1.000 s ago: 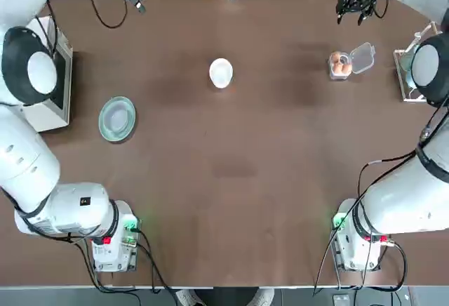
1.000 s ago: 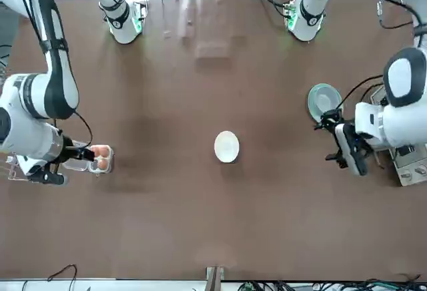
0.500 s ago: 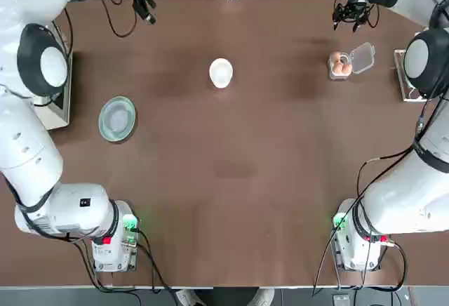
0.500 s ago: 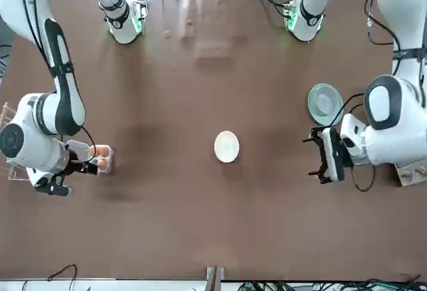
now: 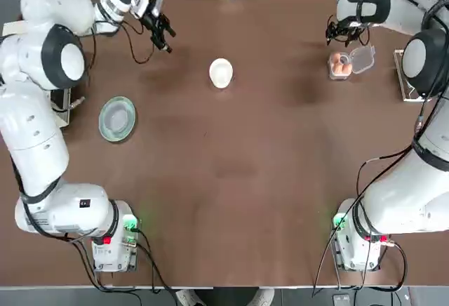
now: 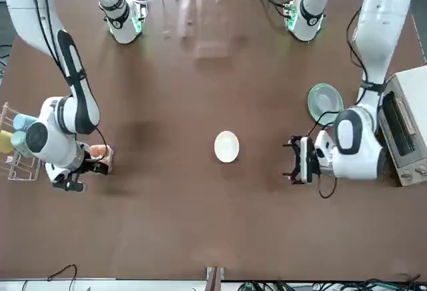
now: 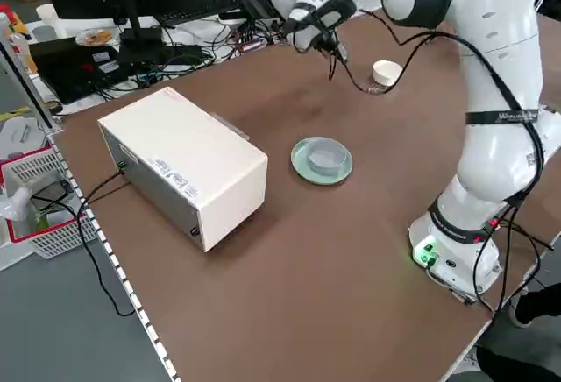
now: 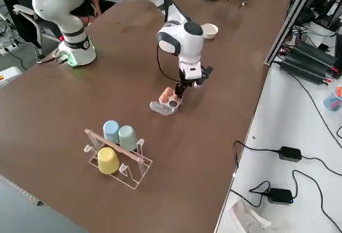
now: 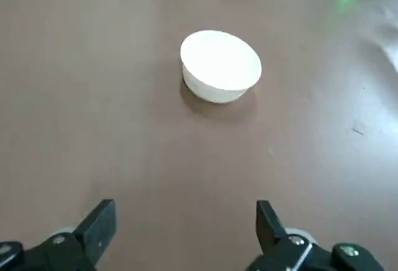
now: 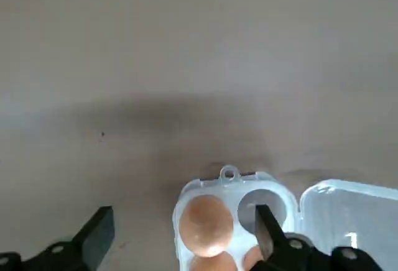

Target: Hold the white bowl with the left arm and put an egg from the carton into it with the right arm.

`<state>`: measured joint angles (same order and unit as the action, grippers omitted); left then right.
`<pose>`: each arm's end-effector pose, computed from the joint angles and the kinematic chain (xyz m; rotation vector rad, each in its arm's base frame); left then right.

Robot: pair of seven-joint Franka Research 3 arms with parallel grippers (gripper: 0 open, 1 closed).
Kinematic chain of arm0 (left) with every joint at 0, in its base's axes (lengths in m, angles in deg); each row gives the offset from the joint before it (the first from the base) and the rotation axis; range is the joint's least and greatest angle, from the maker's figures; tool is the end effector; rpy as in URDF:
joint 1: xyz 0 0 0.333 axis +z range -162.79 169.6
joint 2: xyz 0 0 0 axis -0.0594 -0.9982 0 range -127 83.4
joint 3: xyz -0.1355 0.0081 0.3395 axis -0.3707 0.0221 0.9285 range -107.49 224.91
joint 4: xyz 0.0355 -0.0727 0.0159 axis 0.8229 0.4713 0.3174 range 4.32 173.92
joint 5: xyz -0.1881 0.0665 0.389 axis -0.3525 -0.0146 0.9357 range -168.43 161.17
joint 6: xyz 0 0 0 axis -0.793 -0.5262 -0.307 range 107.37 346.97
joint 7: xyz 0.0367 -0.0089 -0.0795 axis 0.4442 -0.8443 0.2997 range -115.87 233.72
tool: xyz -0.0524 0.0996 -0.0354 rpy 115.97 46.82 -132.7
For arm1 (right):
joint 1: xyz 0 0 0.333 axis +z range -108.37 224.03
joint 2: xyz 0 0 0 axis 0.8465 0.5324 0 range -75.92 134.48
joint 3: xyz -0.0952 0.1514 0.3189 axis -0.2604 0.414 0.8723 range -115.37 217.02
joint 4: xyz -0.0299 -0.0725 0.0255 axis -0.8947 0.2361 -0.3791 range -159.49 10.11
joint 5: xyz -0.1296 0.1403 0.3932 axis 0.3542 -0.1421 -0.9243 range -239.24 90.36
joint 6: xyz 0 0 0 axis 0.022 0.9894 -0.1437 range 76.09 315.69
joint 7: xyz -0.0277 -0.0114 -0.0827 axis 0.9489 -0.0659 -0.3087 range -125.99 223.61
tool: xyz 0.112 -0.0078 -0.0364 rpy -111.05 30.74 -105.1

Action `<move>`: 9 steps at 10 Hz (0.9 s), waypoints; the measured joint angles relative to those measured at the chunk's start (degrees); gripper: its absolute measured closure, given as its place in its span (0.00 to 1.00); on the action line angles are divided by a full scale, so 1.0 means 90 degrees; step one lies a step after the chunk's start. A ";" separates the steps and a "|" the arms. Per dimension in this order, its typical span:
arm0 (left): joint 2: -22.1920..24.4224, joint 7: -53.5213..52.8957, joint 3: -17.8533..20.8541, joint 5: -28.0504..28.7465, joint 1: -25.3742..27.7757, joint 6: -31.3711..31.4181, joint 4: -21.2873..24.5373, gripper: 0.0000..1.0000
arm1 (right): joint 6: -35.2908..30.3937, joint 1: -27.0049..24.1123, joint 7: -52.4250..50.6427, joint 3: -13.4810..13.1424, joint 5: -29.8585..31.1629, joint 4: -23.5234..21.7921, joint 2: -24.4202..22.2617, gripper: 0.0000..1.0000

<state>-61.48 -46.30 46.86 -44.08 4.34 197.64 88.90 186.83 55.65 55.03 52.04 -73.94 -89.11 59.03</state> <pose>0.7245 -0.1637 0.2323 1.6950 -1.7292 0.4546 0.7004 -0.0129 0.2426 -3.1311 0.1916 -0.0073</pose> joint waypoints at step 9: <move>-0.0366 -0.1221 -0.0755 -0.0697 -0.0205 0.1460 0.0736 0.02 | 0.0190 -0.0233 -0.0226 0.0055 0.0000 -0.0504 -0.0131 0.00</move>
<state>-64.77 -57.29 40.06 -50.35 2.50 210.78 95.52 188.54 53.55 53.00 52.53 -73.94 -93.64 57.86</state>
